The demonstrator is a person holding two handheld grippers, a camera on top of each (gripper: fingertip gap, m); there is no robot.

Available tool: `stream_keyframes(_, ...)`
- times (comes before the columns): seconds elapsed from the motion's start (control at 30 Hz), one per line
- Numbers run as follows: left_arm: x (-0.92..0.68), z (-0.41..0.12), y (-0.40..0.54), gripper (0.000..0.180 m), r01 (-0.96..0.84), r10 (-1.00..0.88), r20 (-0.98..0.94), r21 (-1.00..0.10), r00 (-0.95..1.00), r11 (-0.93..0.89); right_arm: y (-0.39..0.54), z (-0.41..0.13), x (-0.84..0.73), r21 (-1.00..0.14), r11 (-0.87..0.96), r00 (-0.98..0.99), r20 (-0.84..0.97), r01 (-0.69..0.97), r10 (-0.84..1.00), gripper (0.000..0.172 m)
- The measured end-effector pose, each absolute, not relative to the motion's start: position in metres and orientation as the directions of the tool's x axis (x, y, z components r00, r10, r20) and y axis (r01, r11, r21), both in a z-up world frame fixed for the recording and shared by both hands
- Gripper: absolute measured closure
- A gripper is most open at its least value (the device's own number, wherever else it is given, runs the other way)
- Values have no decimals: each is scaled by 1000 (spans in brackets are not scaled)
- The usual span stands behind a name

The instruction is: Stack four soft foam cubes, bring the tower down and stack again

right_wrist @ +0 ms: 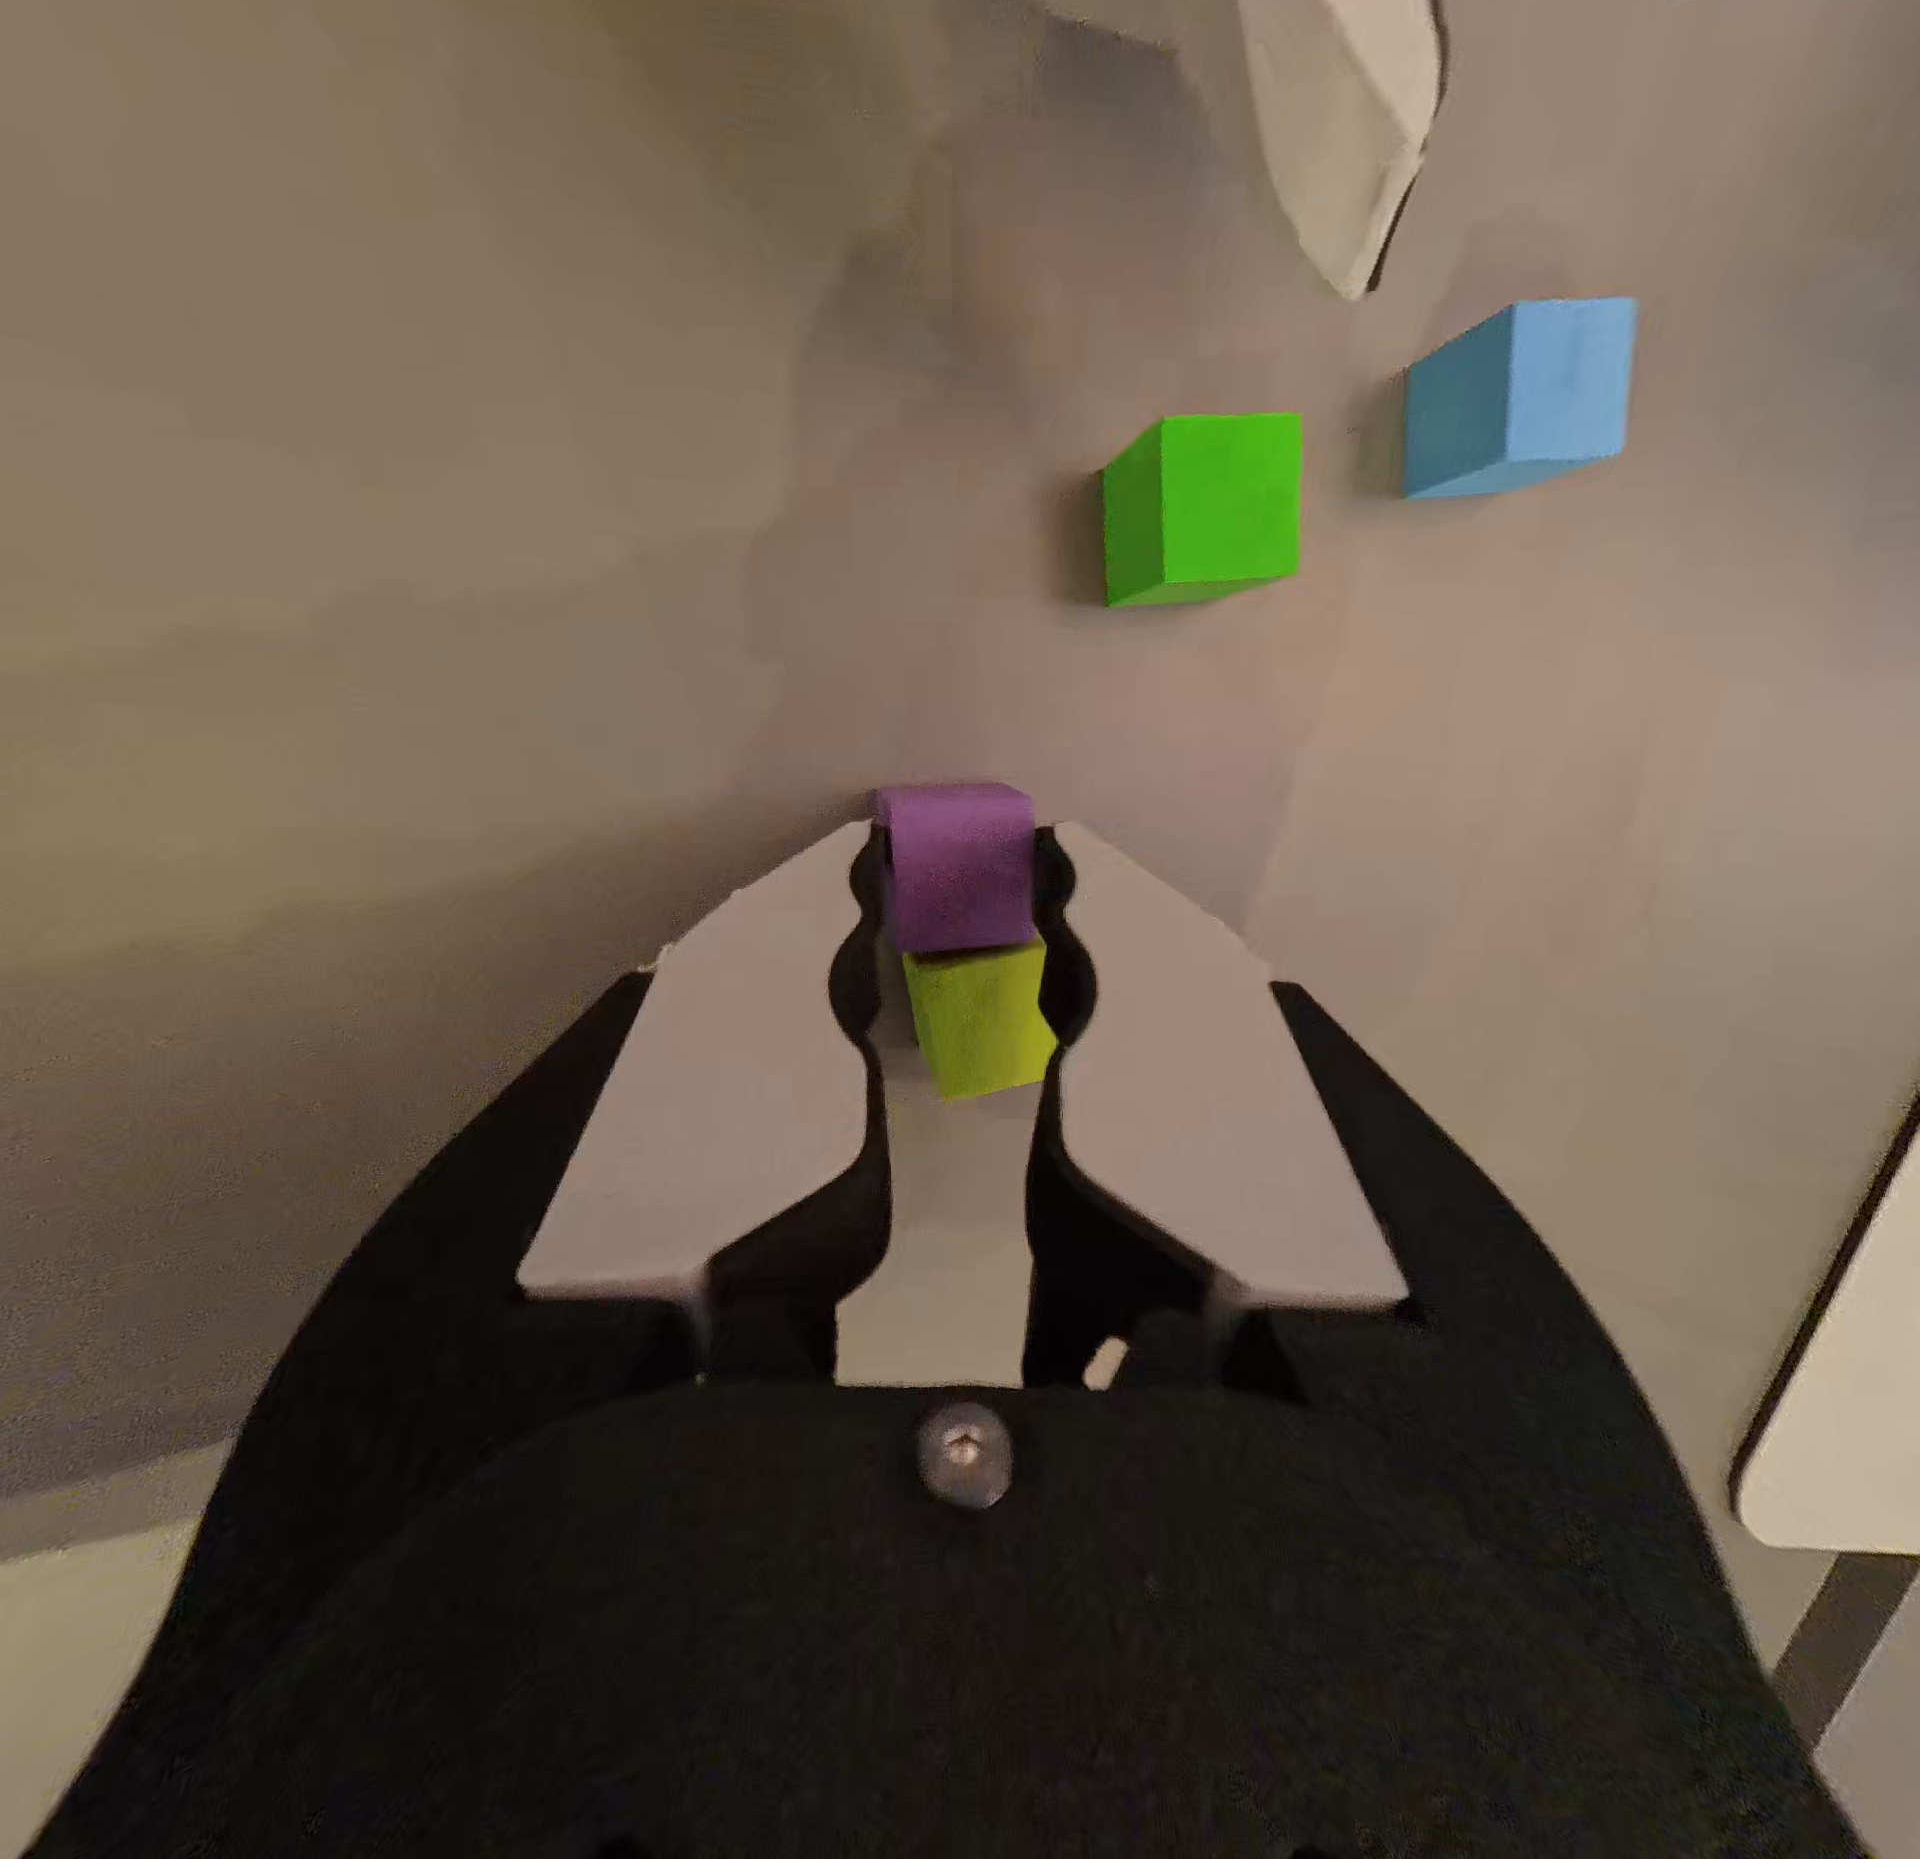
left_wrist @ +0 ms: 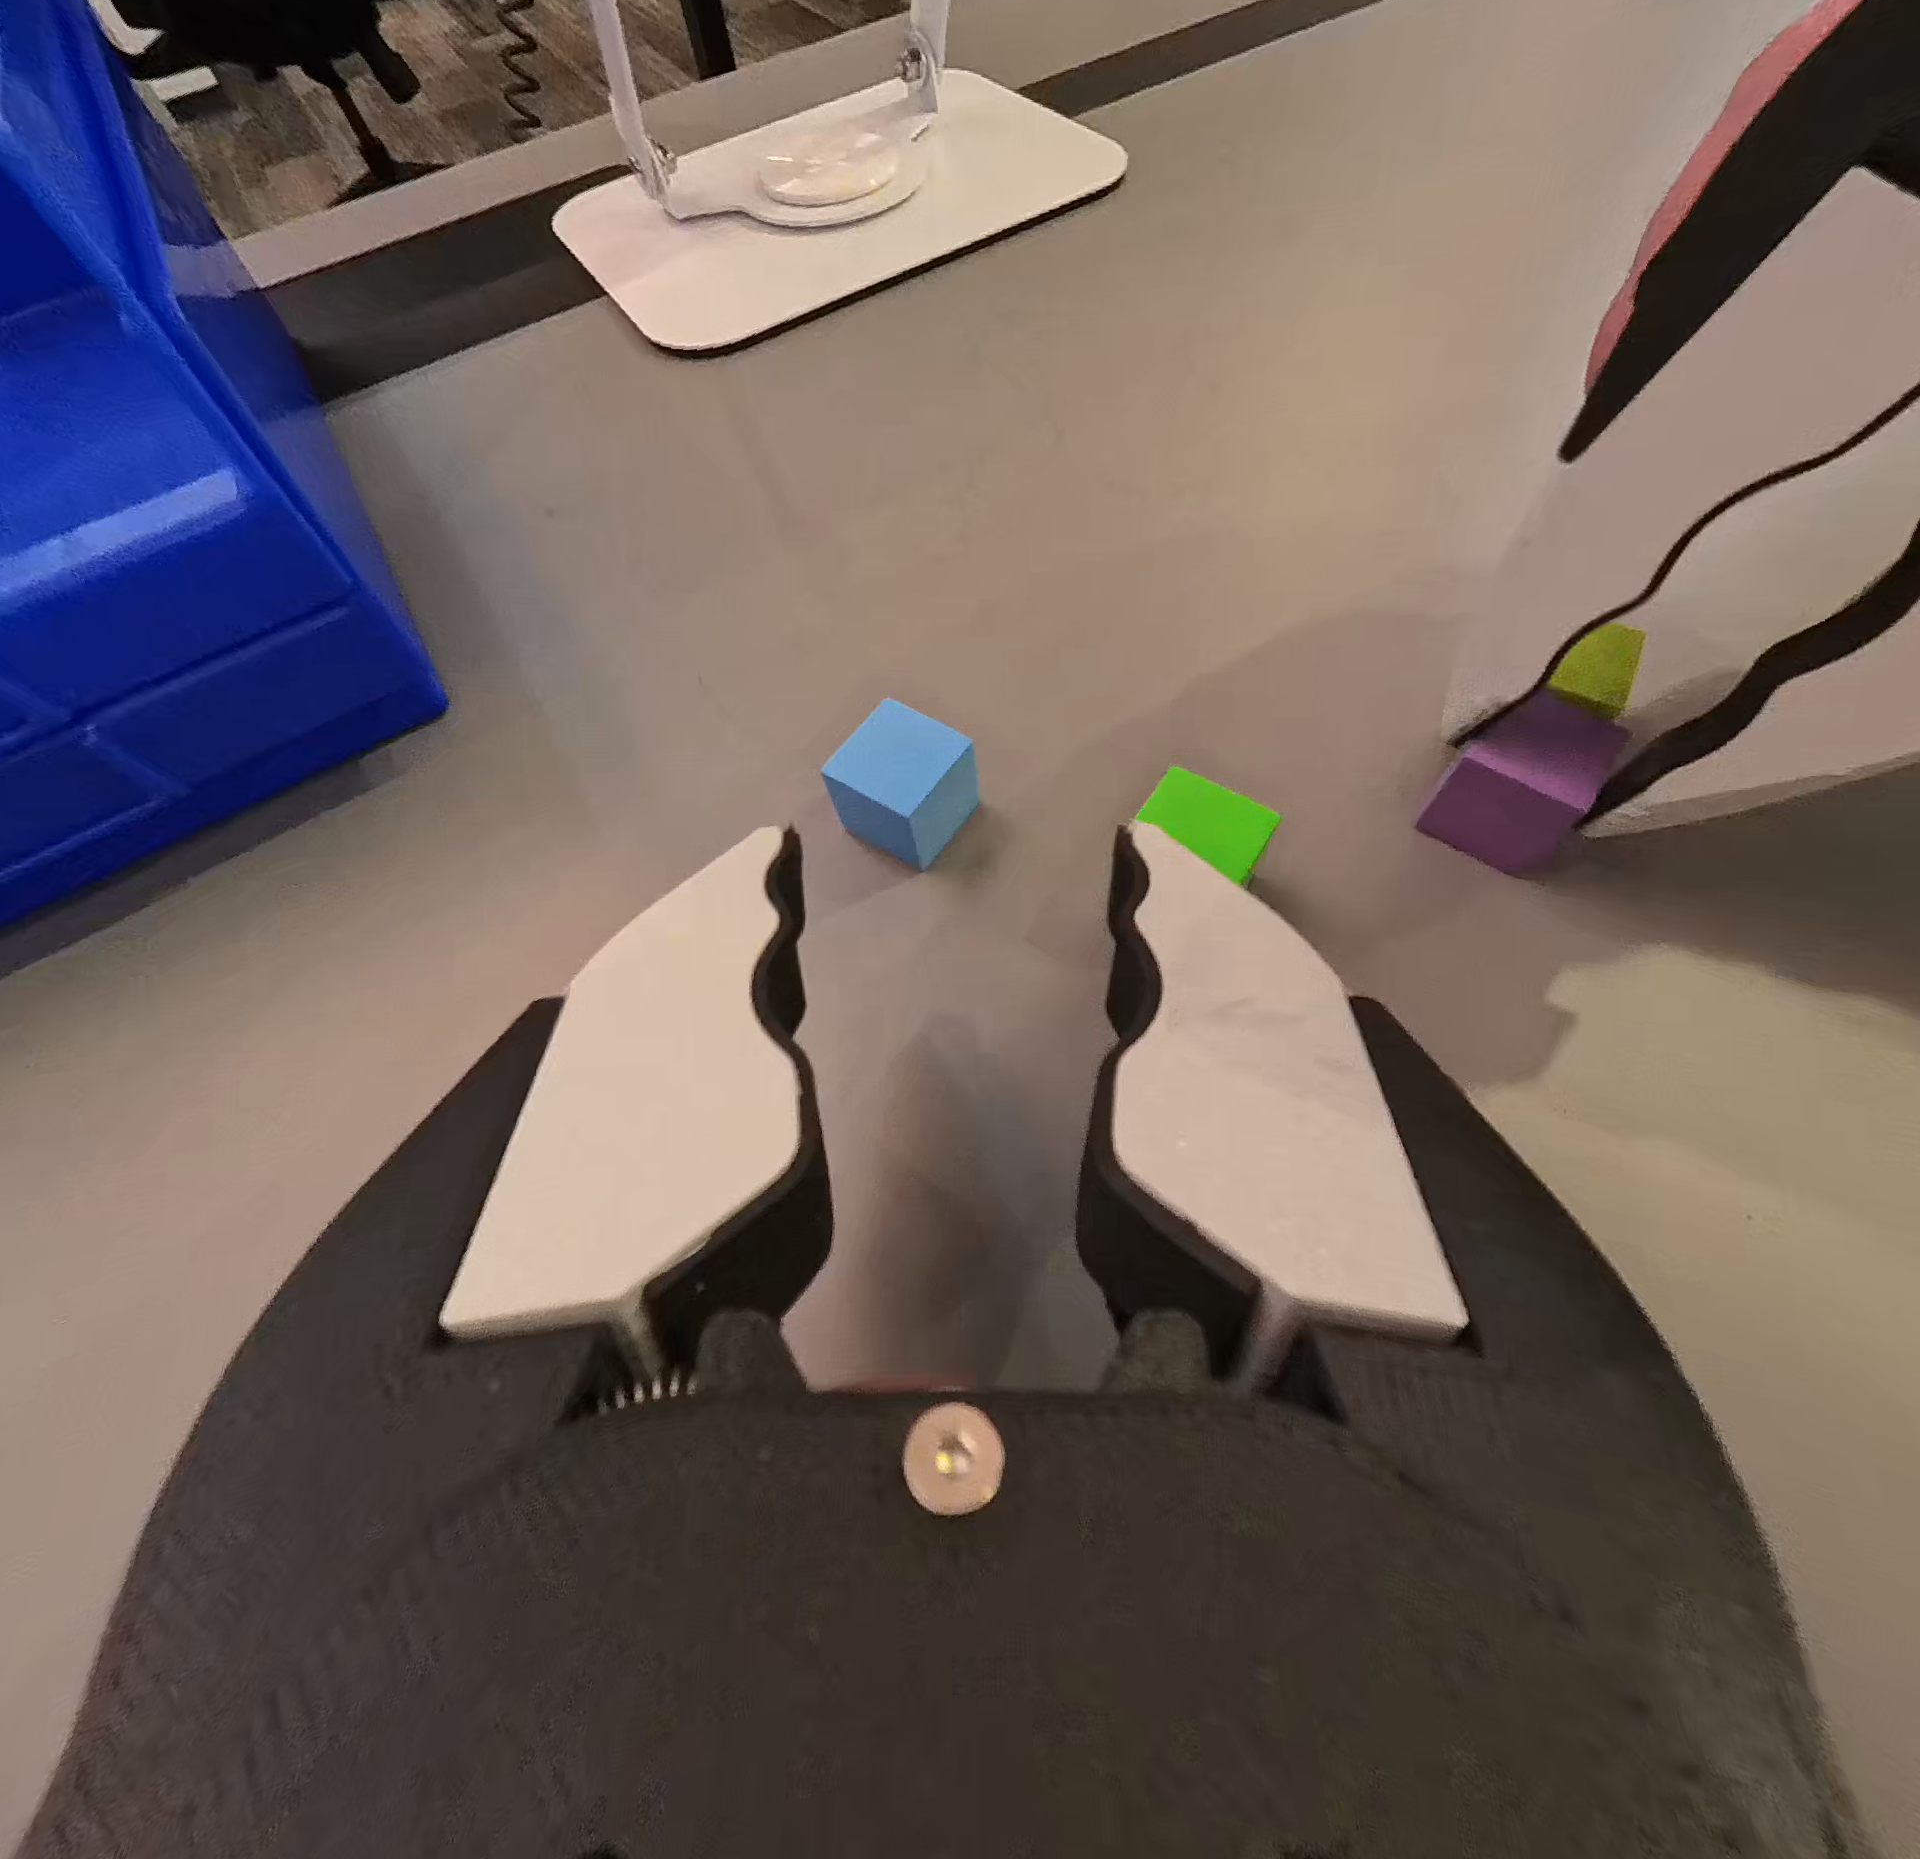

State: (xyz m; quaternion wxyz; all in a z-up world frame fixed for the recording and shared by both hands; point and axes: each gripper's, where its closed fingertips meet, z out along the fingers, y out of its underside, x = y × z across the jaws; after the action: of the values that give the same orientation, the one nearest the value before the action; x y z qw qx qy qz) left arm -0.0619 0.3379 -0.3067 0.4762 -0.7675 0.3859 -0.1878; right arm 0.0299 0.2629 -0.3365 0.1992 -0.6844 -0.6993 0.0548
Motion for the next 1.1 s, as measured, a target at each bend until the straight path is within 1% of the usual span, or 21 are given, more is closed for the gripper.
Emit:
stream_keyframes(0.07,-60,-306,337,125,-412,-778,-77,-878,623,-243,265,-329,26,-357,78,-3,205,931,979,146)
stream_keyframes(0.2,-59,-305,336,125,-401,-787,-61,-883,614,-244,271,-297,30,-386,91,-8,213,918,977,146)
stream_keyframes(0.3,-60,-305,338,125,-387,-786,-40,-885,617,-259,275,-287,48,-352,60,10,195,934,981,146)
stream_keyframes(0.57,-59,-306,337,125,-398,-790,-46,-880,612,-257,265,-305,60,-293,98,-57,144,951,988,146)
stream_keyframes(0.67,-59,-306,338,125,-402,-789,-49,-879,612,-257,267,-308,60,-281,105,-63,156,954,986,146)
stream_keyframes(1.1,-58,-307,338,124,-409,-791,-55,-876,610,-255,268,-309,59,-317,100,-54,152,943,987,146)
